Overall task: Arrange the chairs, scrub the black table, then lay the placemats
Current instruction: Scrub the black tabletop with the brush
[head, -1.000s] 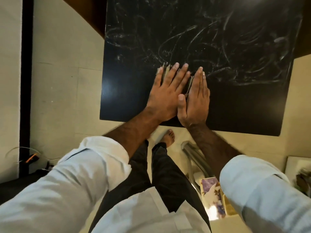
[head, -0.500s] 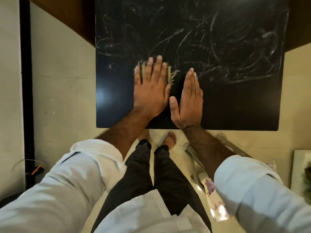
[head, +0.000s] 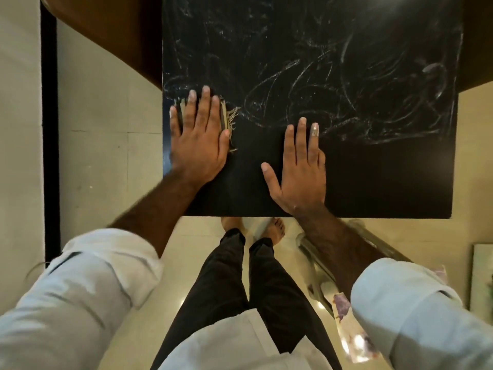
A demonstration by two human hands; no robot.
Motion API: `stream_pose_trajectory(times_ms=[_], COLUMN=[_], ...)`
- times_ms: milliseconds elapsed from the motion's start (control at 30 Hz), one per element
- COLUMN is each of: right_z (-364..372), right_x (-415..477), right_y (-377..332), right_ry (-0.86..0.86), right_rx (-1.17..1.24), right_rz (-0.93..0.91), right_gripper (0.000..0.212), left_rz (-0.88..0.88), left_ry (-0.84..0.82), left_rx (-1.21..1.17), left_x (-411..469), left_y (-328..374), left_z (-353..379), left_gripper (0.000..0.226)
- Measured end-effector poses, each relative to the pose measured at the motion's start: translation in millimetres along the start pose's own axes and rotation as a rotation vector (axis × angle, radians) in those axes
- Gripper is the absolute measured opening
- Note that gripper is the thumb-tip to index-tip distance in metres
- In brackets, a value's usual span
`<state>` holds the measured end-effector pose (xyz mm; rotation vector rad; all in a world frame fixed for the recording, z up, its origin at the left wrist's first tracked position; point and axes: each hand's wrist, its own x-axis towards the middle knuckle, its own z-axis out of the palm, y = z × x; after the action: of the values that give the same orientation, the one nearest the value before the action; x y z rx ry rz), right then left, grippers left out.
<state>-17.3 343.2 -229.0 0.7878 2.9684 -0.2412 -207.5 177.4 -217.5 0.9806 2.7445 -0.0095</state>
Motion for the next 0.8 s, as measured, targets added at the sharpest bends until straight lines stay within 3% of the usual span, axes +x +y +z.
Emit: stream_pose_trajectory(times_ms=[67,200,300,467,600,800], right_z=[-1.6,-7.7,-7.9,-8.0,-10.8,-7.7], right_x=[7.9,39.1,47.8,45.7,44.8,41.9], right_y=[-2.2,-8.0,-9.1,-13.1,-13.1,-8.1], right_ry=[0.022,0.08,0.047,0.039,0.08,0.217], right_rx=[-0.012,-0.031,-0.029,-0.009,0.024,0.163], right_rz=[0.002,0.034,0.052,0.094,0.111,0.121], right_gripper=[0.089,0.081,0.082,0.085,0.086,0.083], left_rz=[0.011,0.207,0.303,0.098,-0.039,0.155], left_ry=[0.022,-0.006,-0.051,-0.054,0.01,0.026], left_rx=[-0.013,-0.009,-0.006,-0.027,-0.059,-0.054], left_x=[19.0,13.5,-16.0,-16.8,29.9,52.5], left_y=[19.2,59.2,47.3,-23.1,-21.5,56.5], left_z=[-1.1,0.8,6.5,4.9,-6.7,-3.1], left_gripper=[0.078,0.078,0.077,0.077,0.078,0.078])
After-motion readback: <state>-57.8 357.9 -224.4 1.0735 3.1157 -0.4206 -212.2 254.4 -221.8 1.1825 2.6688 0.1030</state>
